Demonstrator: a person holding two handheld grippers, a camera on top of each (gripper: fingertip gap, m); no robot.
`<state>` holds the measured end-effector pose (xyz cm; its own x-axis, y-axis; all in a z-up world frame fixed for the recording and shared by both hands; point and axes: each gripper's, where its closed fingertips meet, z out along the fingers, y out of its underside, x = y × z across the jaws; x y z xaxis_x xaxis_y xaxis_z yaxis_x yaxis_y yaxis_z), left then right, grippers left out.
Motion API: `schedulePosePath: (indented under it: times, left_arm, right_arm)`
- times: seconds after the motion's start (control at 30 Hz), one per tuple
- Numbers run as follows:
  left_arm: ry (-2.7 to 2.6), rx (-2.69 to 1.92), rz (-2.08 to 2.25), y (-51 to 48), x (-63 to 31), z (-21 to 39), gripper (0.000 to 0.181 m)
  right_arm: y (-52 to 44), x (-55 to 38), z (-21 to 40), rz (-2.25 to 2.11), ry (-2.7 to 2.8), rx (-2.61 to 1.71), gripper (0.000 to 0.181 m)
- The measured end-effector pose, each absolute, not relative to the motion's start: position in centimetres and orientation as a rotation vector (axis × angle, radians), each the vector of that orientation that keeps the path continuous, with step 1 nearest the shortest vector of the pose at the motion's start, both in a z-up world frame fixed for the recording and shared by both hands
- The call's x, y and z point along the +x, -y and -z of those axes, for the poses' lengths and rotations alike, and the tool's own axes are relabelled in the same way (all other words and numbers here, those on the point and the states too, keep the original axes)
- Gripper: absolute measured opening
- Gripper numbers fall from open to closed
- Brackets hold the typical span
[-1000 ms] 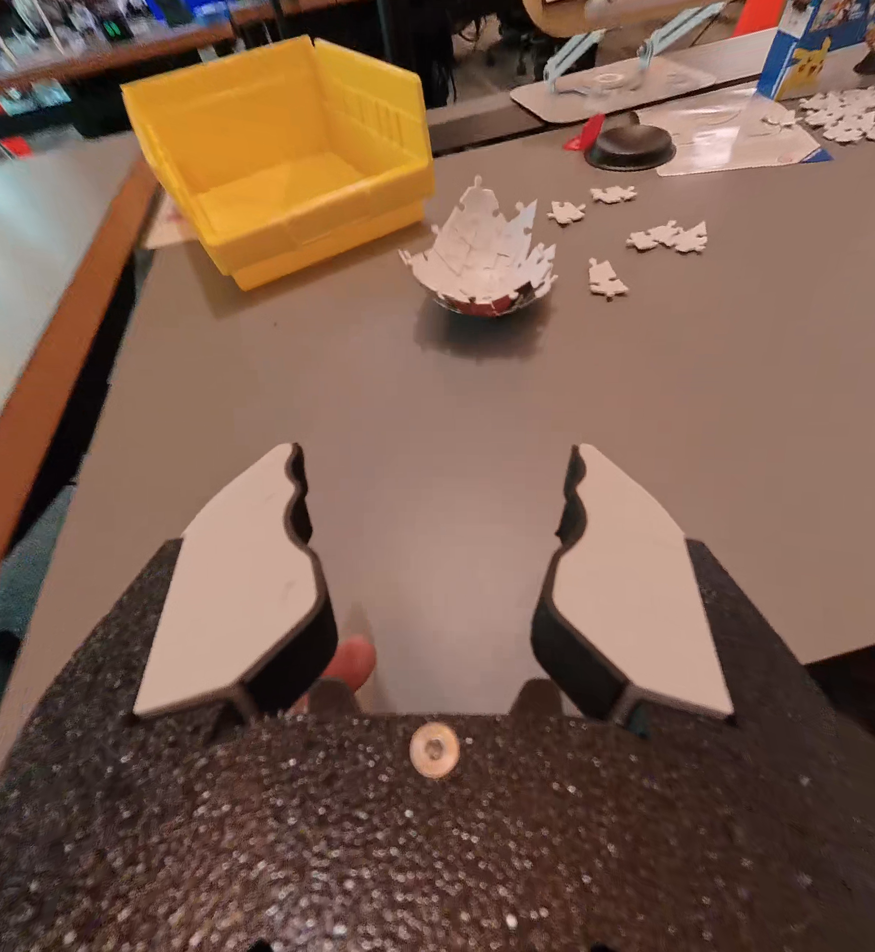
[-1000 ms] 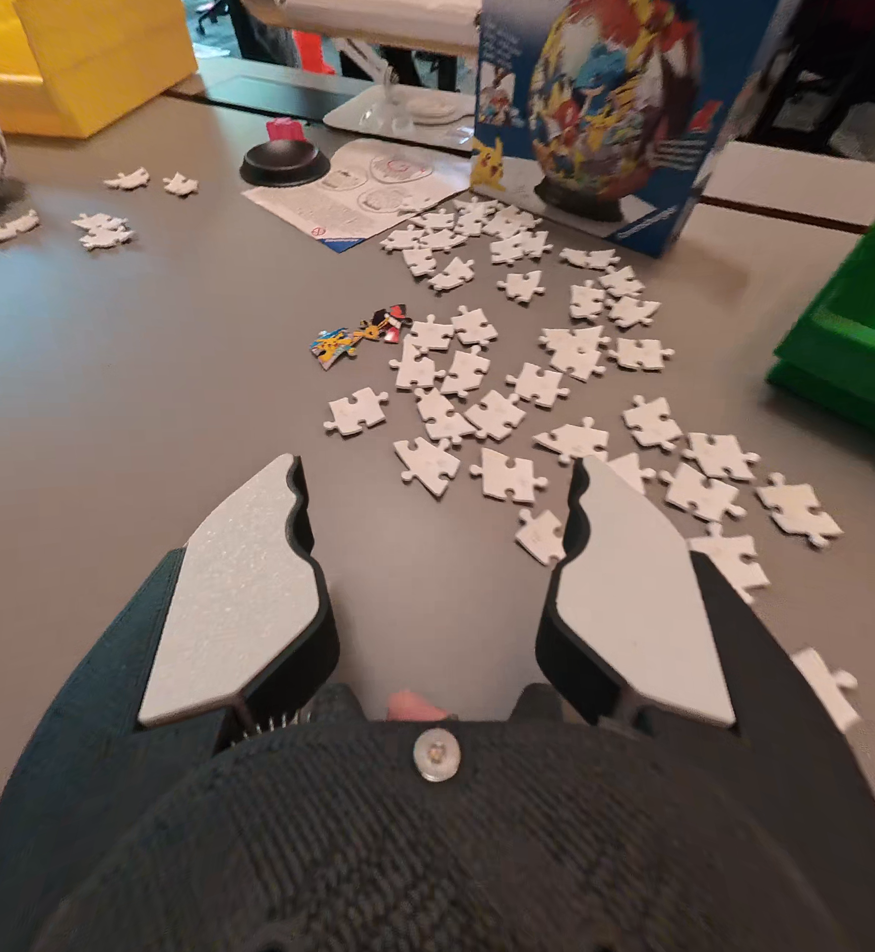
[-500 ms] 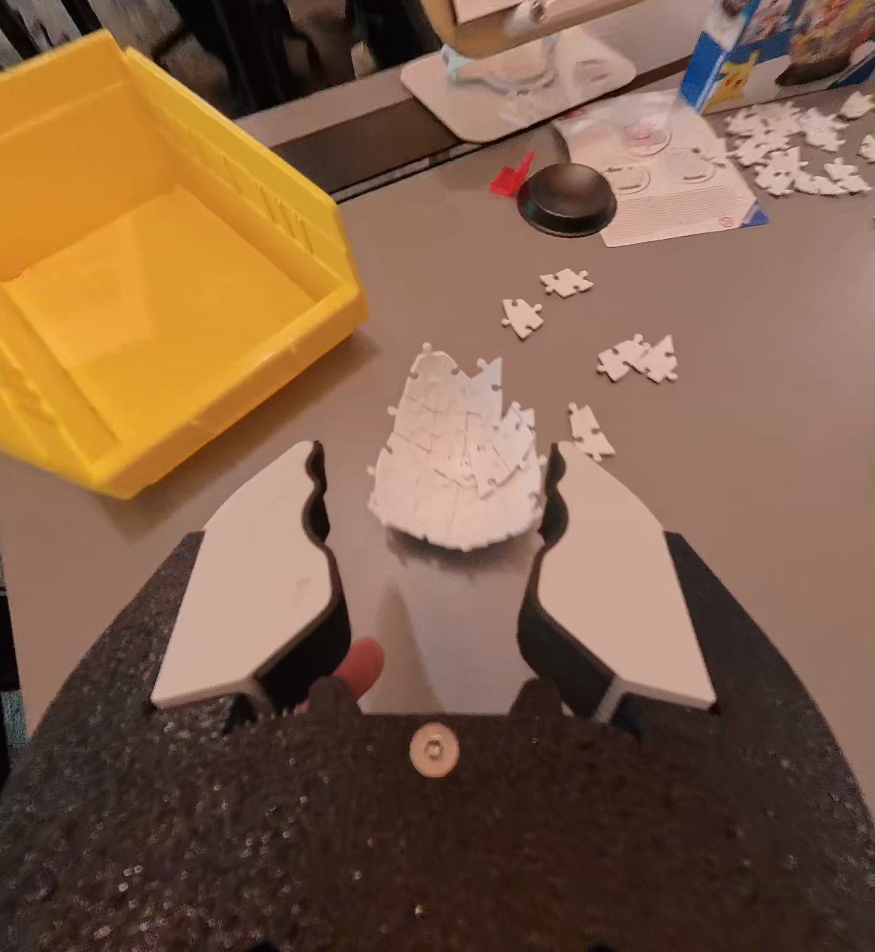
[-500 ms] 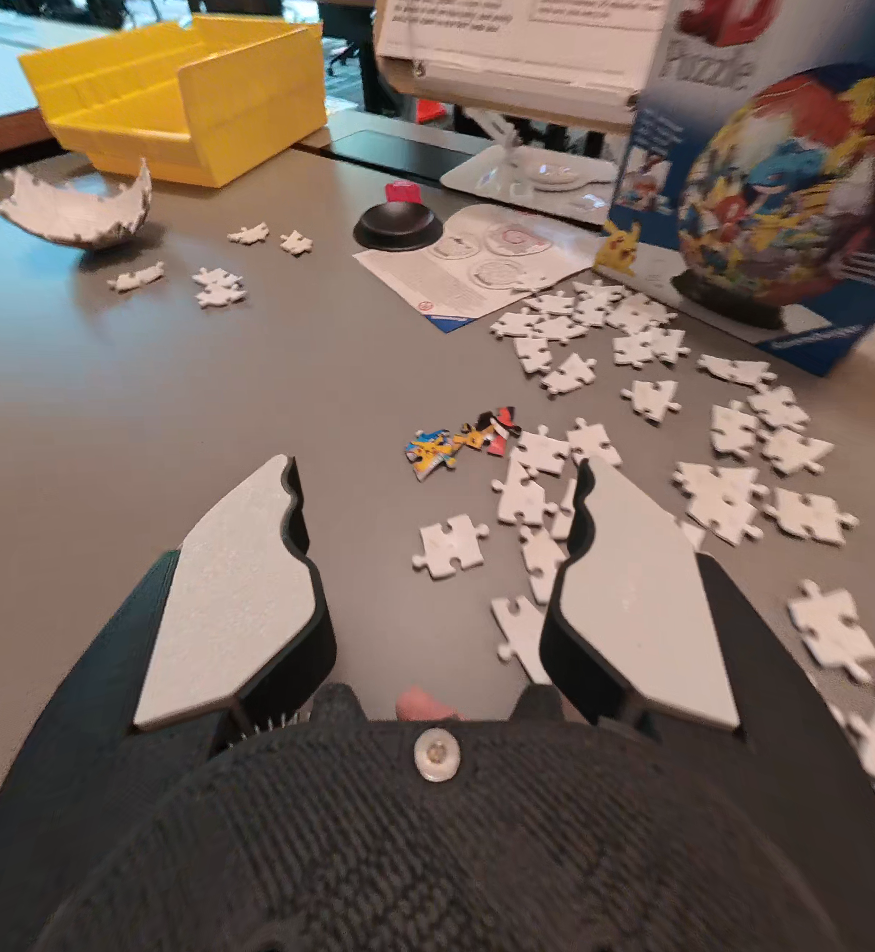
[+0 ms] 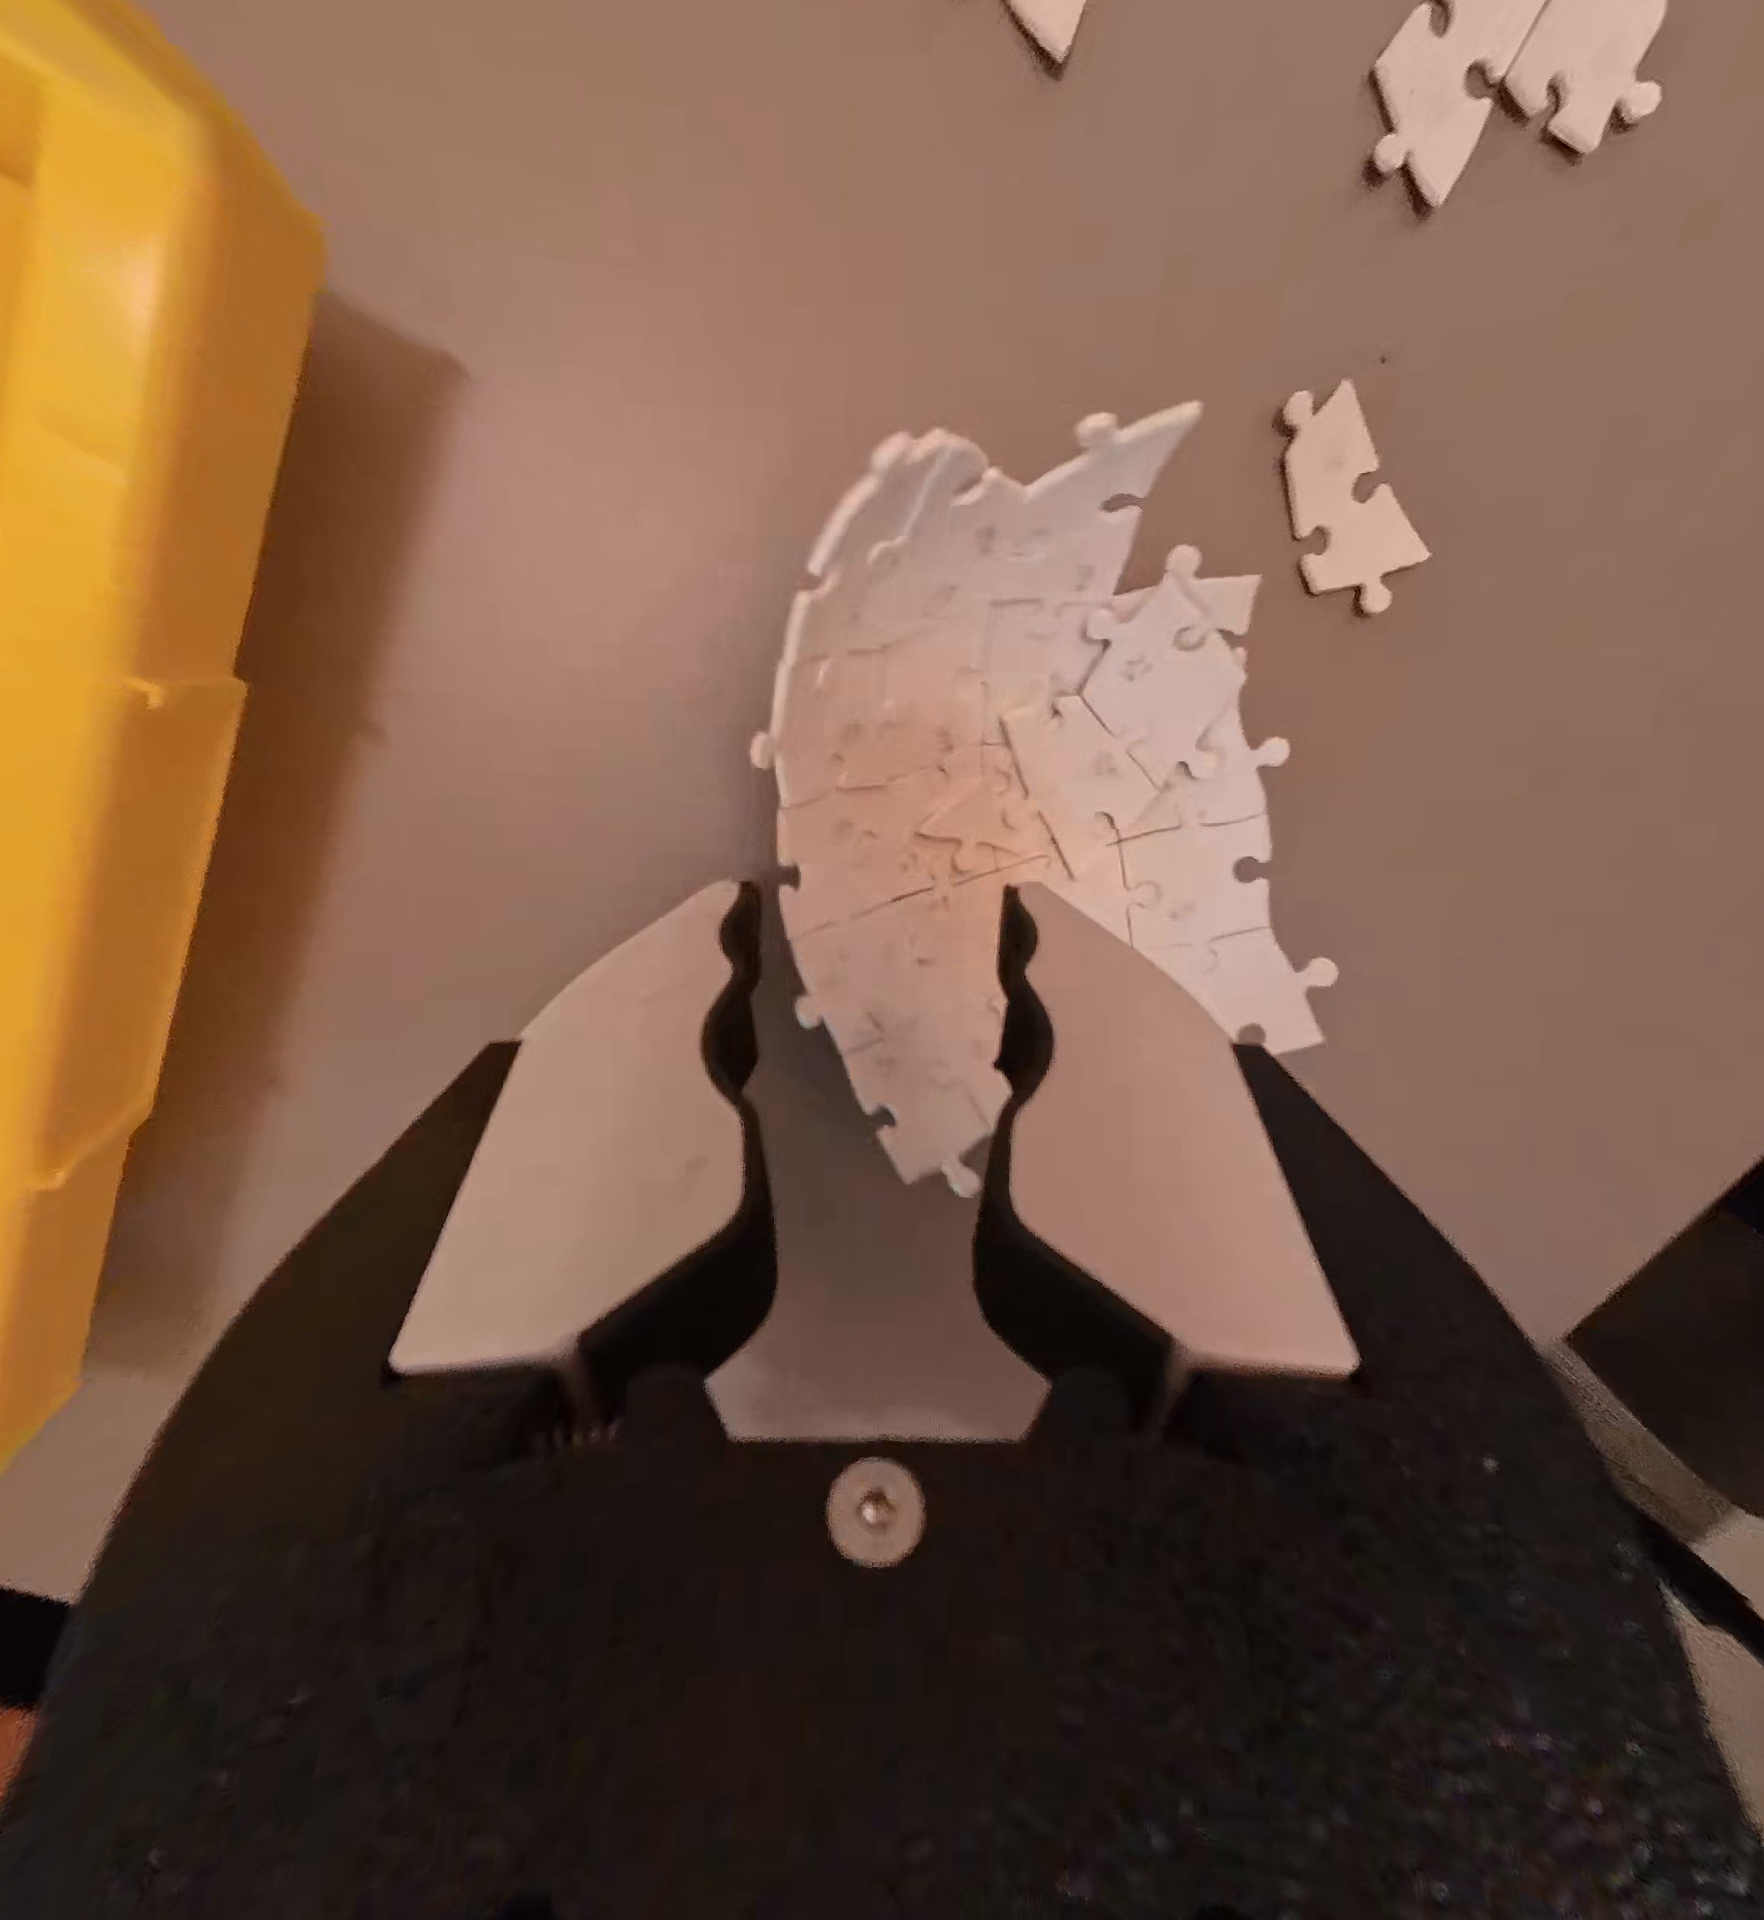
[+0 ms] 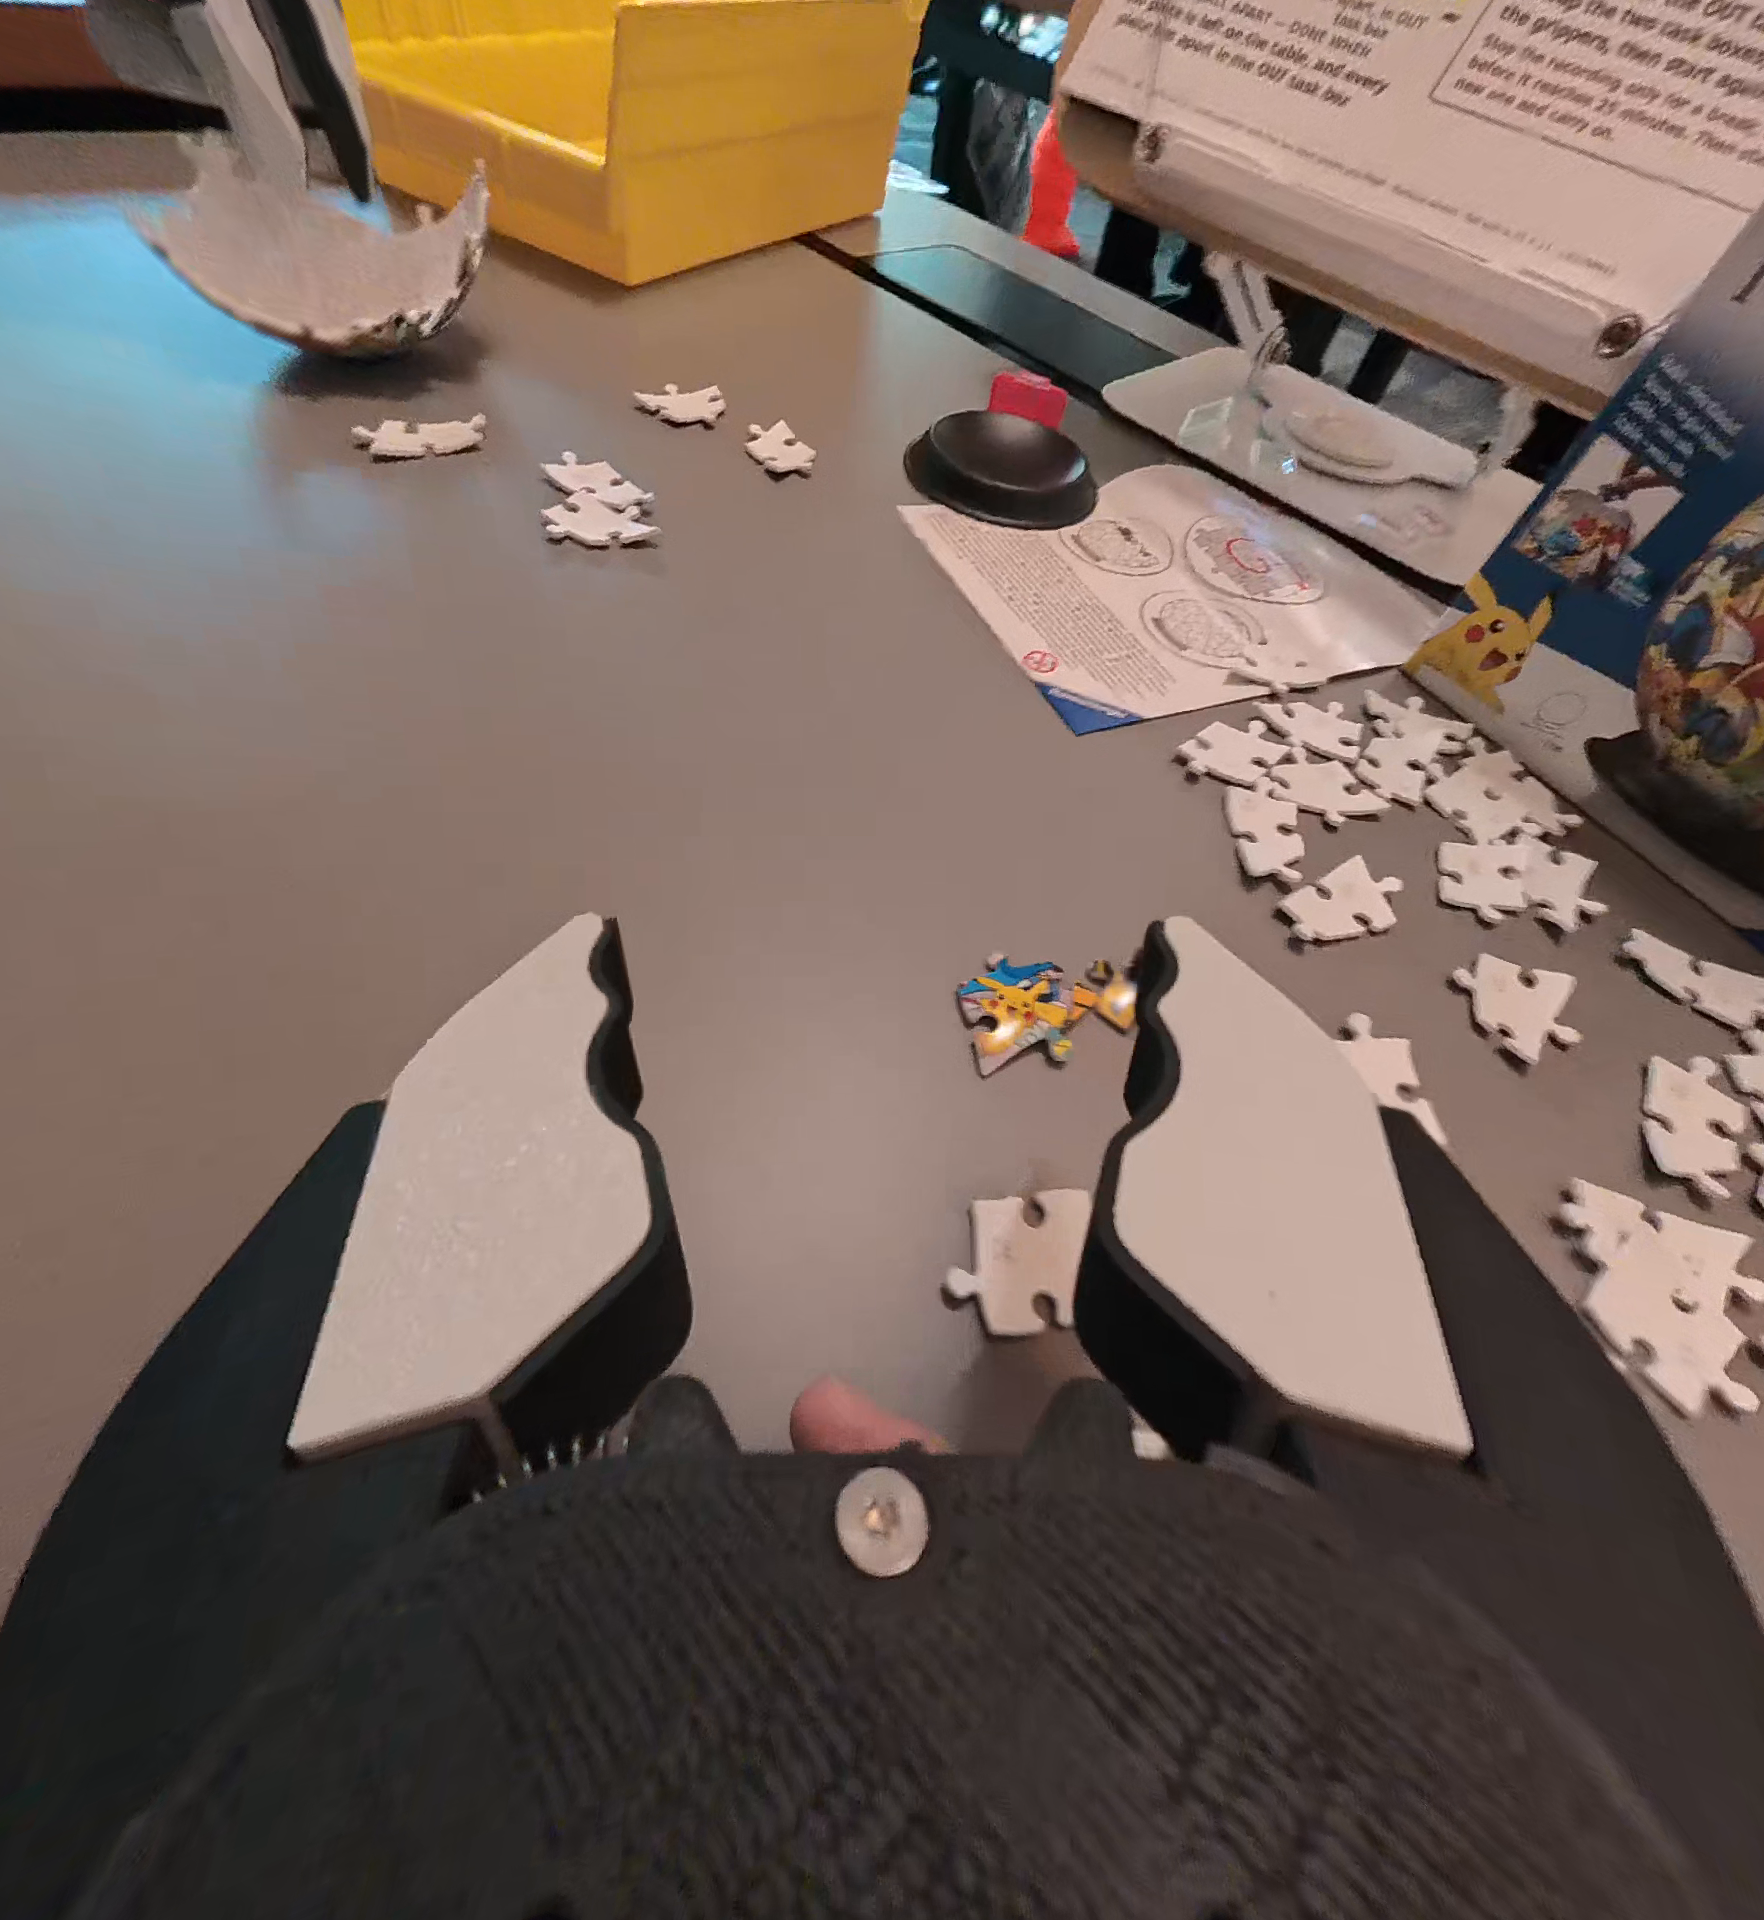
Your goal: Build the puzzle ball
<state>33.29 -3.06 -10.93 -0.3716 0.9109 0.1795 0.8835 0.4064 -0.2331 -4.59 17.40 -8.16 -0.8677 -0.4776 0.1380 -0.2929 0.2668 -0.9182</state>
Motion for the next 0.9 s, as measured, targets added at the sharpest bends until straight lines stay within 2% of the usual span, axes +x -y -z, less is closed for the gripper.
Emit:
schedulePosePath:
  times: [0.23,0.4,0.53,0.7,0.9]
  left_arm:
    - [2.318,-1.365,0.264,2.3,33.2,11.7,0.037]
    - [2.259,-1.281,0.324,2.4,31.9,12.2,0.026]
    - [2.211,-1.268,0.377,1.2,32.0,12.5,0.003]
    - [2.230,-1.152,0.311,-0.7,31.8,11.8,0.003]
    - [2.202,-0.798,0.055,-5.1,30.2,10.1,0.008]
  right_arm:
    - [-16.8,-7.3,5.8,1.807,-2.352,-0.645,0.091]
    - [-18.1,-6.6,5.8,1.811,-2.364,-0.727,0.092]
    - [-19.1,-6.8,7.3,1.744,-2.413,-0.688,0.092]
    - [-19.2,-6.2,6.8,1.733,-2.400,-0.709,0.092]
    - [-16.9,-4.5,6.2,1.641,-2.369,-0.818,0.093]
